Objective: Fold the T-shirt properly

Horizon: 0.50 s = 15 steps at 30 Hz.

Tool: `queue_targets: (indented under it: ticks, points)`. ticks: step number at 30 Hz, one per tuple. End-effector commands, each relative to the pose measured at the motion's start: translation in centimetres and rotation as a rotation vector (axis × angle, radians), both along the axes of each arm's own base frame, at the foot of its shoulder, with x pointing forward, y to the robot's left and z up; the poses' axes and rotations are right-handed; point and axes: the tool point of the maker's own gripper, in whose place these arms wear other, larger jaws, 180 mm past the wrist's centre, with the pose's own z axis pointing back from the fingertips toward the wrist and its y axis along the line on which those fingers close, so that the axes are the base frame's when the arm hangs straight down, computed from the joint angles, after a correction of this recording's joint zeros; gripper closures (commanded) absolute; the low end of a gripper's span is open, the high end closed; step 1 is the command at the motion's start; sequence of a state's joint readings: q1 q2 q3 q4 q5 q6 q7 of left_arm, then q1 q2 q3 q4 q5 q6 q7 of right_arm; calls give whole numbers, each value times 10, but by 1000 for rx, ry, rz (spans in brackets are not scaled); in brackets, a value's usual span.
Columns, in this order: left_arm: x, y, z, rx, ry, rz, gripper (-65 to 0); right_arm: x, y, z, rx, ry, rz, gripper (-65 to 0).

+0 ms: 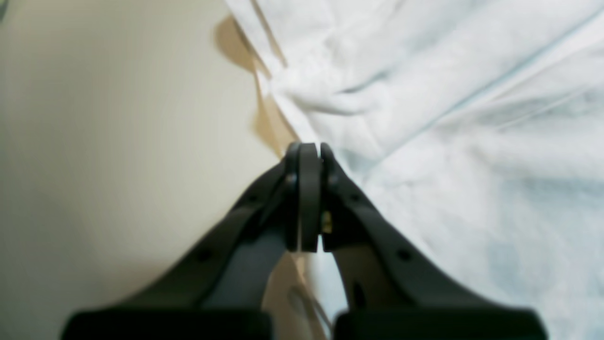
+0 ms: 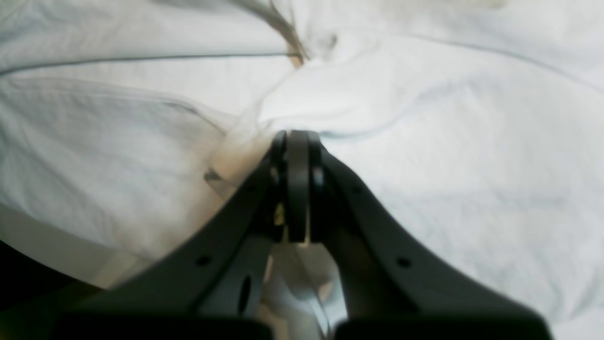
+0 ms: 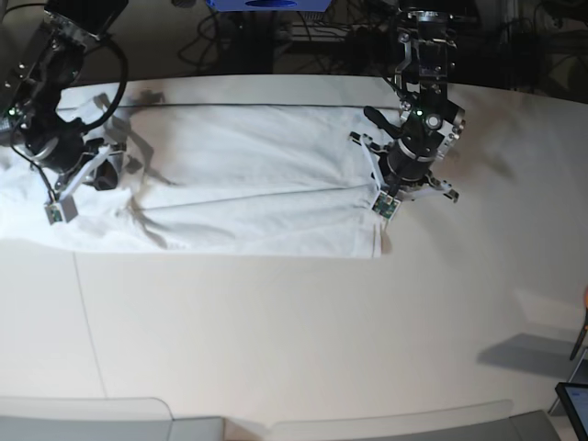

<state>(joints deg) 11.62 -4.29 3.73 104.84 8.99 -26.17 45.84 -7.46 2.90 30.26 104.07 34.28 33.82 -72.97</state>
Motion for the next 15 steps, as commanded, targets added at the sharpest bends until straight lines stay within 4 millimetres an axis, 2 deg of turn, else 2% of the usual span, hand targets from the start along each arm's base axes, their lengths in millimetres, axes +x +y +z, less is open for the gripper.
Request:
queue_targets:
  ticks: [1, 5, 8, 10, 13, 15]
  points:
    - [9, 6, 14, 2, -50, 15, 0, 11, 8, 5, 21, -34, 25, -7]
    - [9, 29, 17, 5, -61, 86, 0, 15, 30, -14, 86, -27, 63, -7]
    - [10, 46, 27, 18, -87, 129, 0, 16, 33, -15, 92, -29, 69, -7]
    - [10, 60, 33, 30, -105, 165, 0, 15, 31, -5, 67, -58, 76, -7]
    - [8, 78, 38, 34, -118, 215, 0, 15, 25, 26, -14, -144, 102, -7]
    - [7, 81, 41, -22, -132, 240, -2, 16, 24, 41, -47, -188, 113, -7]
